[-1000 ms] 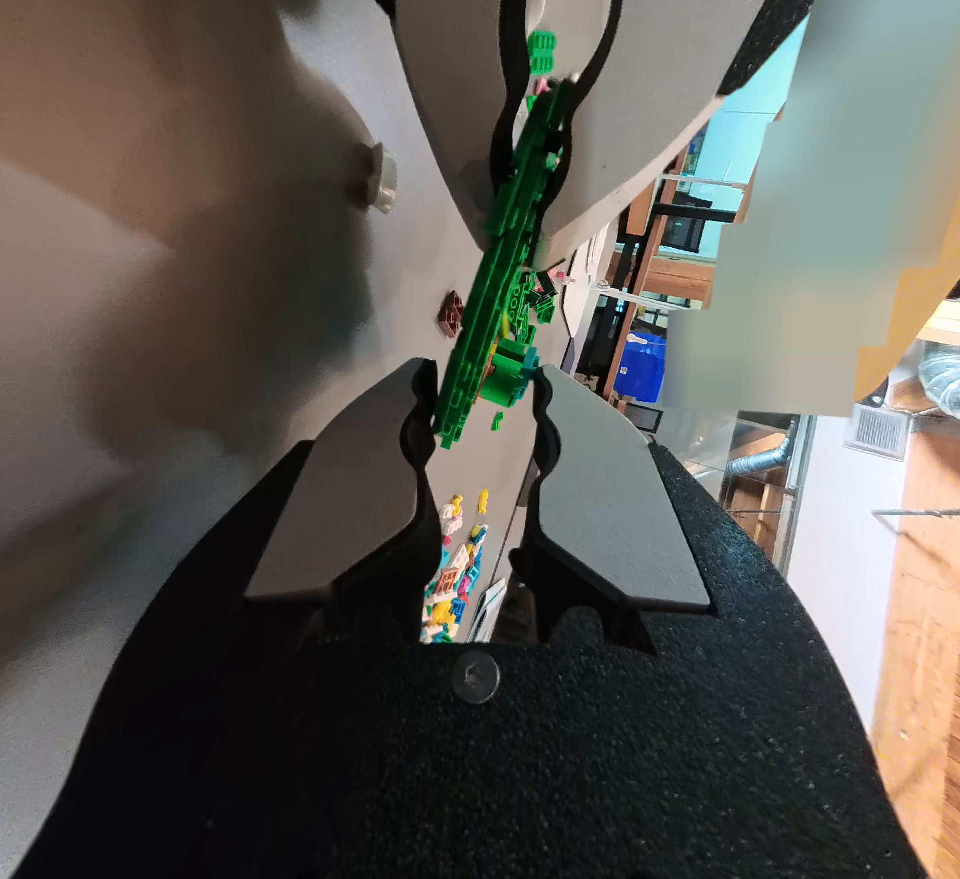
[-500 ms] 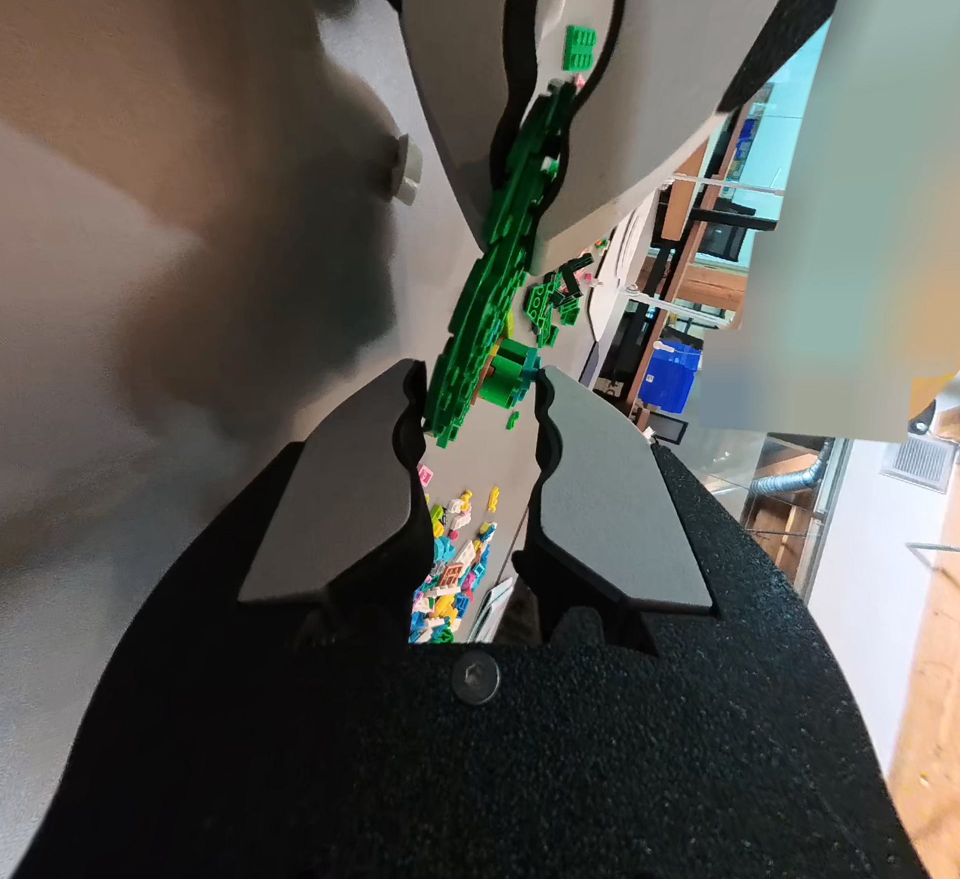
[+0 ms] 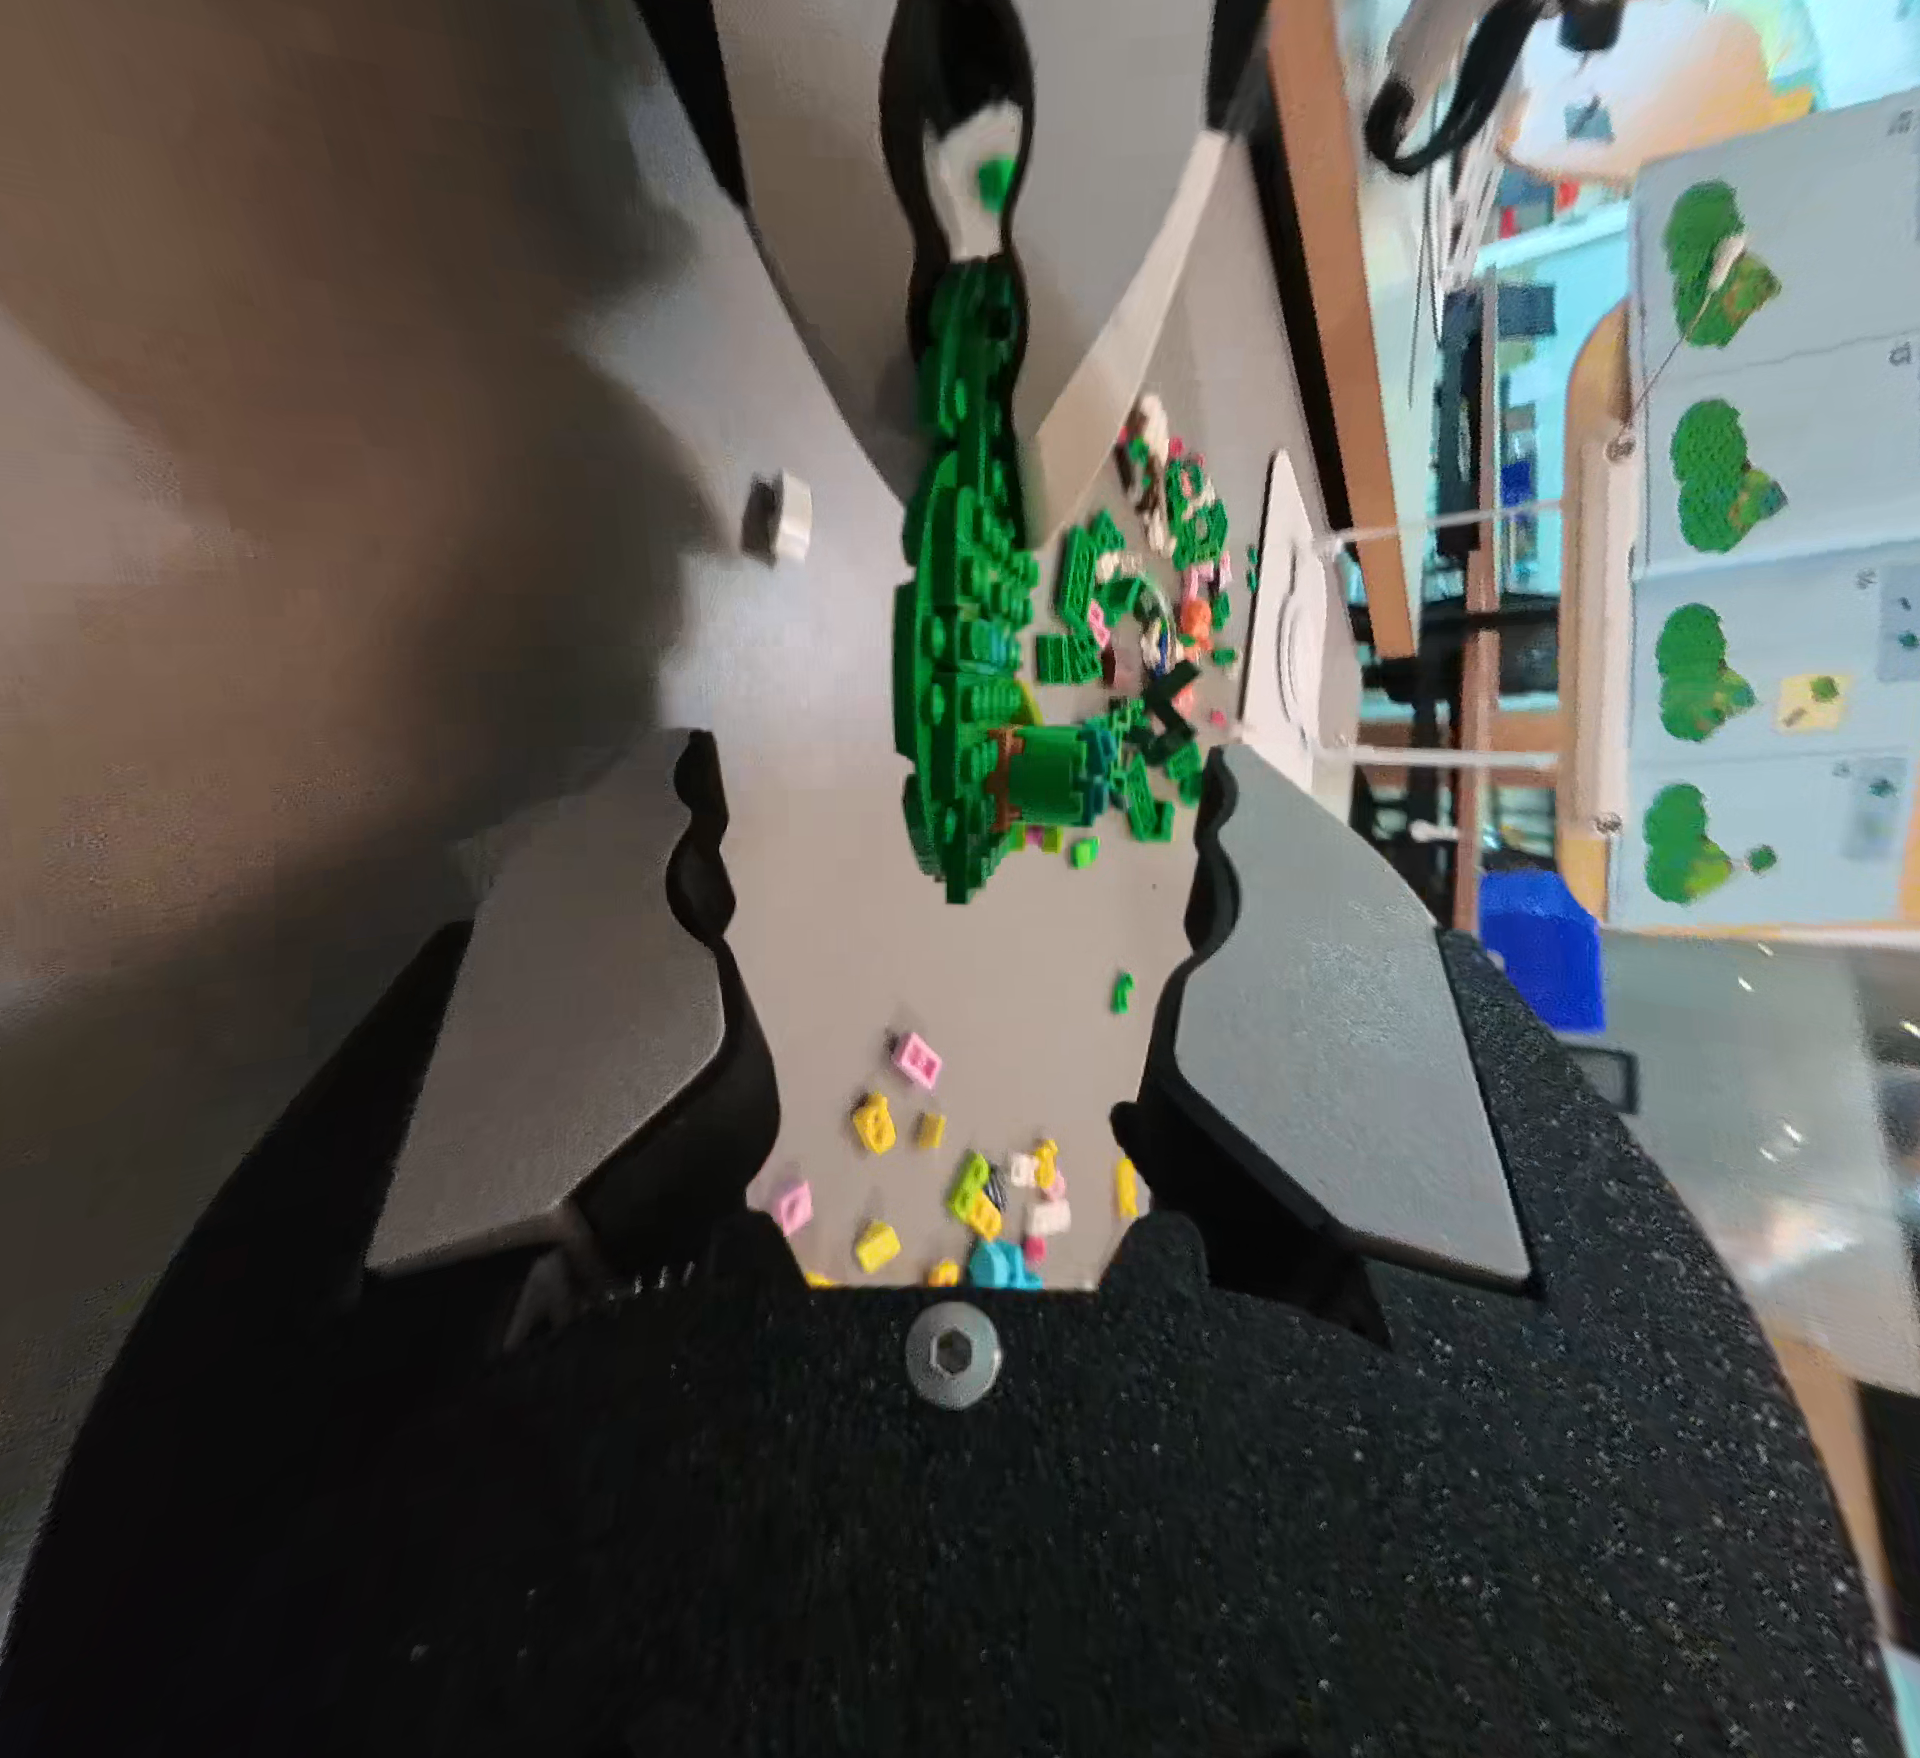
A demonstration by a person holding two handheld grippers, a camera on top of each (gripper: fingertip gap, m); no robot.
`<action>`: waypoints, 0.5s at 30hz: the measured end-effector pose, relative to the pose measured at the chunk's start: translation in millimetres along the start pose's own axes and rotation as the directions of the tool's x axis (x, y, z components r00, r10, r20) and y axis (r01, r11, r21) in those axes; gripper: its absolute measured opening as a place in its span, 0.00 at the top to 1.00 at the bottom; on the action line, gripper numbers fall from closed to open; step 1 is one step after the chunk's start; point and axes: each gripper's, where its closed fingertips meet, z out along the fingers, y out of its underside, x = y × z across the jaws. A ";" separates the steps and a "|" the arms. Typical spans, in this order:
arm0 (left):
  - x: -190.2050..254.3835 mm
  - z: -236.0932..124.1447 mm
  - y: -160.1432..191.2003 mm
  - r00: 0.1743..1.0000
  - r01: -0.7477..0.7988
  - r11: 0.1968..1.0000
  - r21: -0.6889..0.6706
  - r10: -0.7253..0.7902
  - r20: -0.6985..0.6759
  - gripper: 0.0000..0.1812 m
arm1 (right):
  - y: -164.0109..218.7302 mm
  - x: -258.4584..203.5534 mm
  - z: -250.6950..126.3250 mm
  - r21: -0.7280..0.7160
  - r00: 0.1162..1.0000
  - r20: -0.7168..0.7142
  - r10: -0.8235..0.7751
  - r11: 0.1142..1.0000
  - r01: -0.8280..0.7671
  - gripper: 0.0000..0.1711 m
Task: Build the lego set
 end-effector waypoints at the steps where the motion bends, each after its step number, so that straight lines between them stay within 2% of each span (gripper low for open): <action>1: -0.6 -2.1 -3.6 1.000 0.015 0.999 0.030 -0.015 -0.004 0.96 | -4.1 1.4 -2.2 0.038 1.000 0.008 0.015 0.999 -0.015 0.51; 5: -0.5 -8.0 -15.3 0.998 0.054 0.991 0.124 -0.051 -0.029 0.96 | -13.7 4.9 -10.0 0.113 0.999 0.049 0.007 0.993 -0.013 0.60; 10: -0.9 -11.9 -22.3 0.996 0.088 0.980 0.180 -0.080 -0.048 0.96 | -21.3 3.5 -16.4 0.162 0.996 0.091 -0.003 0.987 -0.012 0.77; 15: -1.1 -12.3 -23.8 0.994 0.103 0.976 0.190 -0.094 -0.054 0.96 | -22.5 3.4 -18.1 0.179 0.995 0.098 0.029 0.983 -0.047 0.80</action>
